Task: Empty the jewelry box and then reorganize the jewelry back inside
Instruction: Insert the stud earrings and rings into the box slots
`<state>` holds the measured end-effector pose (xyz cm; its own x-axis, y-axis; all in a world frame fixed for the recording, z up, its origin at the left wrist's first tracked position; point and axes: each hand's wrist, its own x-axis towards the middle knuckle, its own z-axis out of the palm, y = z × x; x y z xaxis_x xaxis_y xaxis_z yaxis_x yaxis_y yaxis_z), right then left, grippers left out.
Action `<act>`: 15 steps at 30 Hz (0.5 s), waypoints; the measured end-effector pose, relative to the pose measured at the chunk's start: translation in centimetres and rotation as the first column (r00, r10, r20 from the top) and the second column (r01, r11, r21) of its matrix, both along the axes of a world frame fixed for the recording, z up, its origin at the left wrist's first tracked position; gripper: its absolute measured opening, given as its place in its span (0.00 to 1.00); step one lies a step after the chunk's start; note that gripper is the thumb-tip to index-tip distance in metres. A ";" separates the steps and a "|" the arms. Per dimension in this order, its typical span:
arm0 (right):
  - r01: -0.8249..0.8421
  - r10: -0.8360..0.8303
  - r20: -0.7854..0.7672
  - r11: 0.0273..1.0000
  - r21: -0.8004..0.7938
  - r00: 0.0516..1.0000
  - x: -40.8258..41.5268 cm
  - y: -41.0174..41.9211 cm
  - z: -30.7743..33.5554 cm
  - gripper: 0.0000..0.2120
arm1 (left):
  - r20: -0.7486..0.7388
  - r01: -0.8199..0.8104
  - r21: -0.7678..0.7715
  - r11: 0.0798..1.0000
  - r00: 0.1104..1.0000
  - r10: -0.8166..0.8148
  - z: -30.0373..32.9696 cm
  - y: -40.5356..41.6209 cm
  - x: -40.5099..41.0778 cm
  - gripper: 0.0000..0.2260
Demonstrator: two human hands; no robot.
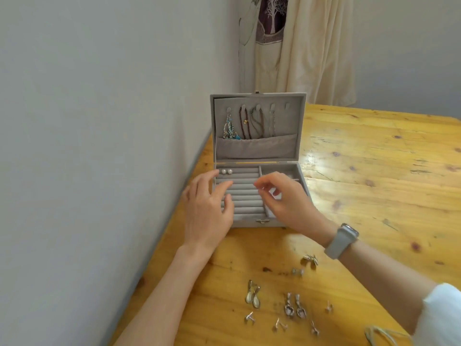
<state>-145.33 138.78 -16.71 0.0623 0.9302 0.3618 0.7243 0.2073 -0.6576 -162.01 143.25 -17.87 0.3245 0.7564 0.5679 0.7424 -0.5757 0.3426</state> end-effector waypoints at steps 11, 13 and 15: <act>0.092 -0.055 0.118 0.938 -0.334 0.991 4.1 -11.5 -2.7 0.09 | -0.050 0.234 -0.526 0.818 0.951 -0.305 -0.5 -9.5 -0.1 0.13; 0.104 -0.062 0.134 0.935 -0.338 0.989 4.1 -12.0 -3.1 0.10 | -0.074 0.239 -0.563 0.791 0.939 -0.336 -0.5 -9.9 1.0 0.14; 0.106 -0.058 0.161 0.944 -0.313 0.985 4.0 -12.3 -3.3 0.09 | -0.084 0.259 -0.572 0.779 0.926 -0.369 -0.4 -10.0 2.3 0.14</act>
<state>-141.29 126.53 -20.05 0.1119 0.9921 0.0571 0.8238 -0.0605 -0.5636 -159.68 133.21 -18.24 0.6527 0.7576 0.0041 0.6329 -0.5482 0.5467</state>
